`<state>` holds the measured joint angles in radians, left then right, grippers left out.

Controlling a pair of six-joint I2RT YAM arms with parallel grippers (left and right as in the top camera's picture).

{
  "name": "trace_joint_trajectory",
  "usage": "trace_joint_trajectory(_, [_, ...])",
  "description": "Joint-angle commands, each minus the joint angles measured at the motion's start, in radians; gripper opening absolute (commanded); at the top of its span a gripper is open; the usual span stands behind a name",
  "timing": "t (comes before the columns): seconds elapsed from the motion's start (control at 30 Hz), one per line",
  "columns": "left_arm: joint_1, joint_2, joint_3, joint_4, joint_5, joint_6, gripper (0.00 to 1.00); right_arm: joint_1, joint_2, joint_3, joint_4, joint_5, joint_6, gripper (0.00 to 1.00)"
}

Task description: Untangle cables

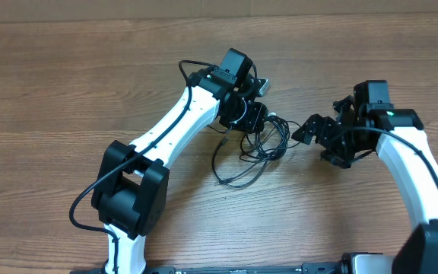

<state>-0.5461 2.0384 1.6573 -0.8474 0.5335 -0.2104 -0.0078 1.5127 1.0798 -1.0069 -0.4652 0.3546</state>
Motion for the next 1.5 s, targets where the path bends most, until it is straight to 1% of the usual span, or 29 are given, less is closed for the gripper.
trace_joint_trajectory(0.0, [-0.021, -0.017, 0.020, 0.002, 0.062, 0.016, 0.04, 0.029, 0.048, 0.026, 0.010, -0.034, 0.020, 0.89])
trace_joint_trajectory(0.17, [-0.044, -0.017, 0.020, 0.002, 0.061, 0.016, 0.04, 0.063, 0.074, 0.026, 0.050, -0.033, 0.020, 0.74])
trace_joint_trajectory(0.23, [-0.051, -0.017, 0.020, 0.000, 0.061, 0.016, 0.04, 0.075, 0.074, 0.025, 0.077, -0.025, 0.021, 0.66])
trace_joint_trajectory(0.27, [-0.058, -0.017, 0.020, -0.003, 0.061, 0.016, 0.04, 0.082, 0.074, 0.025, 0.093, -0.012, 0.026, 0.61])
trace_joint_trajectory(0.4, [-0.066, -0.017, 0.020, -0.009, 0.061, 0.016, 0.04, 0.097, 0.074, 0.021, 0.094, 0.090, 0.095, 0.60])
trace_joint_trajectory(0.47, [-0.070, -0.017, 0.020, -0.009, 0.060, 0.016, 0.04, 0.099, 0.075, 0.016, 0.093, 0.104, 0.101, 0.60])
trace_joint_trajectory(0.6, [-0.070, -0.017, 0.020, -0.009, 0.059, 0.016, 0.04, 0.100, 0.076, -0.018, 0.109, 0.134, 0.164, 0.59])
trace_joint_trajectory(0.8, [-0.070, -0.017, 0.020, -0.010, 0.059, 0.016, 0.04, 0.100, 0.076, -0.076, 0.166, 0.132, 0.181, 0.56])
trace_joint_trajectory(0.9, [-0.070, -0.017, 0.020, -0.010, 0.059, 0.016, 0.04, 0.100, 0.077, -0.079, 0.161, 0.132, 0.182, 0.53])
trace_joint_trajectory(0.97, [-0.070, -0.017, 0.020, -0.010, 0.059, 0.016, 0.04, 0.100, 0.077, -0.079, 0.159, 0.132, 0.181, 0.53])
trace_joint_trajectory(1.0, [-0.070, -0.017, 0.020, -0.010, 0.059, 0.016, 0.04, 0.100, 0.077, -0.079, 0.159, 0.132, 0.181, 0.52])
trace_joint_trajectory(1.13, [-0.070, -0.017, 0.020, -0.010, 0.060, 0.016, 0.04, 0.100, 0.077, -0.079, 0.161, 0.132, 0.181, 0.36])
trace_joint_trajectory(1.17, [-0.070, -0.017, 0.020, -0.010, 0.061, 0.016, 0.04, 0.100, 0.077, -0.079, 0.161, 0.132, 0.181, 0.34])
trace_joint_trajectory(1.27, [-0.070, -0.017, 0.020, -0.010, 0.064, 0.015, 0.04, 0.100, 0.077, -0.079, 0.161, 0.132, 0.181, 0.30])
trace_joint_trajectory(1.47, [-0.071, -0.017, 0.020, -0.009, 0.130, 0.015, 0.04, 0.100, 0.077, -0.079, 0.161, 0.132, 0.181, 0.31])
